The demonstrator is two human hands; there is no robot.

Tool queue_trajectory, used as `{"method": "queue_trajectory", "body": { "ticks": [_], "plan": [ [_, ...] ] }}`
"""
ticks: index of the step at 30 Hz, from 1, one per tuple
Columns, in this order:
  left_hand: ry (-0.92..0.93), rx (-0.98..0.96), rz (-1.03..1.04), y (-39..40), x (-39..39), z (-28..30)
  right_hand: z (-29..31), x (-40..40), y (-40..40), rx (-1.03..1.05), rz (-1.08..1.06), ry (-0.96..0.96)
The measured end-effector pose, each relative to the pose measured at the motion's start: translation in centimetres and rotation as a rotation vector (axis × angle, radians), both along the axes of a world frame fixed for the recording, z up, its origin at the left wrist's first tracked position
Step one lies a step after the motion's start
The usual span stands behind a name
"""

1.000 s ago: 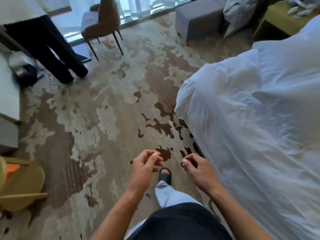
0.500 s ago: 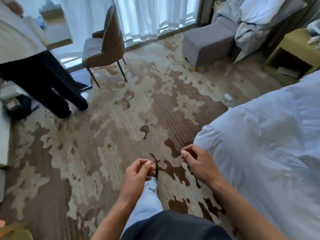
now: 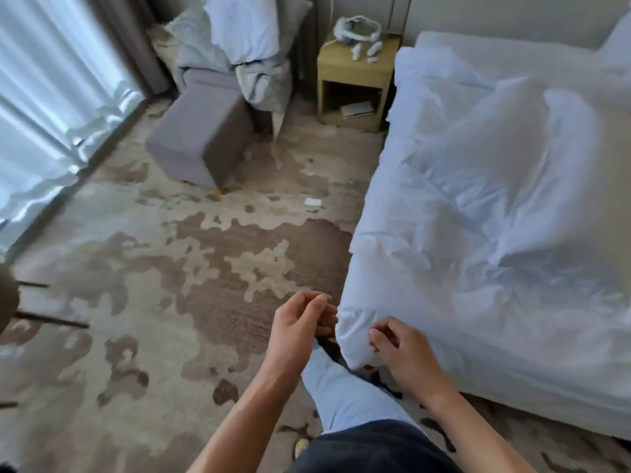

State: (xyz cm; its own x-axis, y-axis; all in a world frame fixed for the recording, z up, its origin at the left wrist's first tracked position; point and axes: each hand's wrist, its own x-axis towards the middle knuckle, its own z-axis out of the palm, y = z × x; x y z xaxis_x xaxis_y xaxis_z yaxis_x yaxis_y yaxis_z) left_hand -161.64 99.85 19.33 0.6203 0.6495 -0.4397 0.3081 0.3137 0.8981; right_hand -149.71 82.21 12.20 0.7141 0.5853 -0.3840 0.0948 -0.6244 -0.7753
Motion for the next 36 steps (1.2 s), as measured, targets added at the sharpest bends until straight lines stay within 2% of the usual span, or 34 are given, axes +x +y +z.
{"method": "queue_trajectory", "body": {
  "ticks": [8,16,23,29,36],
  "plan": [
    [0.095,0.003,-0.102,19.7,12.9,-1.4,-1.3,13.3,19.8,0.036,-0.065,0.058],
    [0.191,-0.004,-0.140,36.8,25.5,-3.4,1.3,29.7,37.2,0.102,-0.113,-0.023],
    [0.180,0.049,-0.473,48.7,45.4,-4.6,1.2,43.4,45.8,0.075,-0.376,-0.035],
    [0.171,0.026,-0.863,50.4,63.6,-3.2,1.9,49.3,45.9,-0.038,-0.823,0.049],
    [0.105,0.052,-1.301,42.5,79.9,-2.3,0.3,53.4,41.4,-0.092,-1.270,0.115]
  ]
}}
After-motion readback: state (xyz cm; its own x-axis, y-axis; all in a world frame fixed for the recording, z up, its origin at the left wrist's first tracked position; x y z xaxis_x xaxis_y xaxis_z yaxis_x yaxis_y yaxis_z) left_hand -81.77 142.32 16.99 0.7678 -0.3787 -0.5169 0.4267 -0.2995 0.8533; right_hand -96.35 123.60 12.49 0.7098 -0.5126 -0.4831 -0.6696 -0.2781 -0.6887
